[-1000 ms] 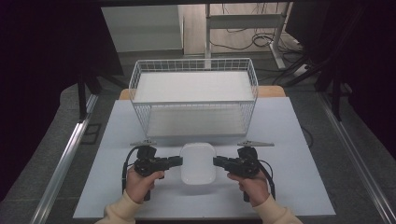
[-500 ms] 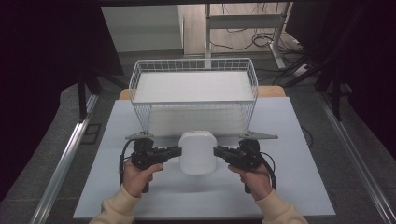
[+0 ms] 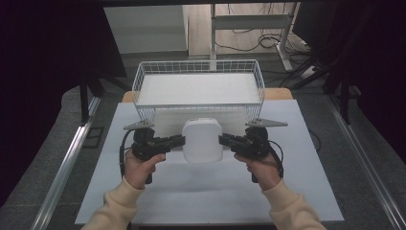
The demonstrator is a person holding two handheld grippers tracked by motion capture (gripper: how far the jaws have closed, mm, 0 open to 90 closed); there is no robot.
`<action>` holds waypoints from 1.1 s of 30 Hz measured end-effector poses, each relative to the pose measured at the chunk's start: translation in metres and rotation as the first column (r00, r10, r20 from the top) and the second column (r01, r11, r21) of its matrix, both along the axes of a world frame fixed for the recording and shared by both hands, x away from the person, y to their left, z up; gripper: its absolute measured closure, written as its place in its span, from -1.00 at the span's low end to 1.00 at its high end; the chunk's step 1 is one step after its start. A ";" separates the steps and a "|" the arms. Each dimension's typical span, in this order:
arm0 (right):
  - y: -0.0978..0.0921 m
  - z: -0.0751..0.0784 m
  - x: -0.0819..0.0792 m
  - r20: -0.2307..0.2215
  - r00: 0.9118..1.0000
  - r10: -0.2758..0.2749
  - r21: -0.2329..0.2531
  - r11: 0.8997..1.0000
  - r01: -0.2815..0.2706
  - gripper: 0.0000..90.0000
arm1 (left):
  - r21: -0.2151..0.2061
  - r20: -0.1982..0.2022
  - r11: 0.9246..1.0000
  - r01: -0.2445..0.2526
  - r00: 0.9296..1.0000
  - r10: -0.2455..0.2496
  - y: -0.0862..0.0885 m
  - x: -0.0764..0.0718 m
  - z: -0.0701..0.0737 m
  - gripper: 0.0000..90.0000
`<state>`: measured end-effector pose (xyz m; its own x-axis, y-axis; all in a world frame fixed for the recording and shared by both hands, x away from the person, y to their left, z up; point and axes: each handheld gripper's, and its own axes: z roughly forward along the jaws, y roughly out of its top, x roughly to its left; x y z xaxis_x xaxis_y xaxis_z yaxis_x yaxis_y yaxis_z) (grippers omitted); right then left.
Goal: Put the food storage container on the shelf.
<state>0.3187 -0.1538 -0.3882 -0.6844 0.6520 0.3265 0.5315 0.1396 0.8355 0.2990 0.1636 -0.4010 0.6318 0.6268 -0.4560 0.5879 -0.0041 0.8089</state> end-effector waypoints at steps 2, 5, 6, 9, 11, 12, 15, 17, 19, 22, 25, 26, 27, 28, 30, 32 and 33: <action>0.001 0.010 0.004 0.017 1.000 0.001 0.000 1.000 -0.001 0.75 | 0.002 0.013 1.000 0.000 1.000 0.000 0.000 0.003 0.007 0.79; 0.001 0.017 0.008 0.025 1.000 0.001 0.002 1.000 -0.001 0.75 | 0.004 0.031 1.000 0.000 1.000 0.000 0.001 0.008 0.017 0.79; 0.001 0.020 0.009 0.033 0.999 0.001 -0.002 1.000 -0.001 0.75 | 0.003 0.036 1.000 -0.001 0.999 0.001 0.001 0.010 0.020 0.79; 0.001 0.031 0.016 0.047 0.999 0.005 -0.001 1.000 -0.005 0.75 | 0.001 0.045 1.000 -0.006 0.999 0.006 0.001 0.016 0.030 0.79; 0.001 0.037 0.021 0.049 0.999 0.005 0.002 1.000 -0.005 0.75 | 0.004 0.052 1.000 -0.005 0.999 0.005 0.001 0.021 0.037 0.79; 0.001 0.040 0.023 0.051 0.999 0.006 0.003 1.000 -0.006 0.75 | 0.004 0.055 1.000 -0.002 0.998 0.002 0.001 0.024 0.041 0.79; 0.001 0.049 0.031 0.057 0.998 0.006 0.005 1.000 -0.007 0.75 | -0.002 0.055 1.000 0.000 0.998 0.000 0.001 0.033 0.049 0.79; 0.001 0.056 0.037 0.061 0.998 0.008 0.007 1.000 -0.008 0.75 | -0.001 0.058 1.000 0.001 0.998 -0.001 0.002 0.038 0.056 0.79; 0.001 0.062 0.042 0.060 0.998 0.008 0.010 1.000 -0.009 0.75 | -0.001 0.067 1.000 0.003 0.998 -0.002 0.002 0.043 0.062 0.79; 0.002 0.072 0.049 0.066 0.998 0.009 0.012 1.000 -0.010 0.75 | -0.004 0.071 1.000 0.003 0.997 -0.003 0.004 0.050 0.071 0.79; 0.003 0.081 0.056 0.067 0.998 0.010 0.011 1.000 -0.011 0.75 | -0.004 0.072 1.000 0.005 0.997 -0.004 0.005 0.058 0.080 0.79; 0.003 0.084 0.059 0.067 0.998 0.011 0.011 1.000 -0.012 0.75 | -0.002 0.073 1.000 0.006 0.997 -0.006 0.005 0.060 0.082 0.79; 0.003 0.085 0.061 0.066 0.998 0.011 0.011 1.000 -0.012 0.75 | -0.002 0.069 1.000 0.006 0.998 -0.006 0.006 0.063 0.084 0.79; 0.004 0.088 0.064 0.063 0.998 0.012 0.010 1.000 -0.012 0.75 | -0.004 0.066 1.000 0.006 0.998 -0.006 0.006 0.066 0.087 0.79; 0.004 0.091 0.071 0.052 0.999 0.013 0.013 1.000 -0.014 0.75 | -0.006 0.060 1.000 0.007 0.998 -0.007 0.007 0.072 0.090 0.79; 0.005 0.095 0.076 0.046 0.999 0.014 0.013 1.000 -0.015 0.75 | -0.005 0.055 1.000 0.008 0.998 -0.008 0.009 0.077 0.093 0.79; 0.006 0.096 0.079 0.045 0.999 0.015 0.014 1.000 -0.016 0.75 | -0.005 0.054 1.000 0.008 0.999 -0.008 0.009 0.080 0.095 0.79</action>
<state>0.3978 -0.1481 -0.2920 -0.7085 0.6367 0.3045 0.4915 0.1356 0.8602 0.3788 0.1728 -0.3060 0.6605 0.6192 -0.4247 0.5438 -0.0044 0.8392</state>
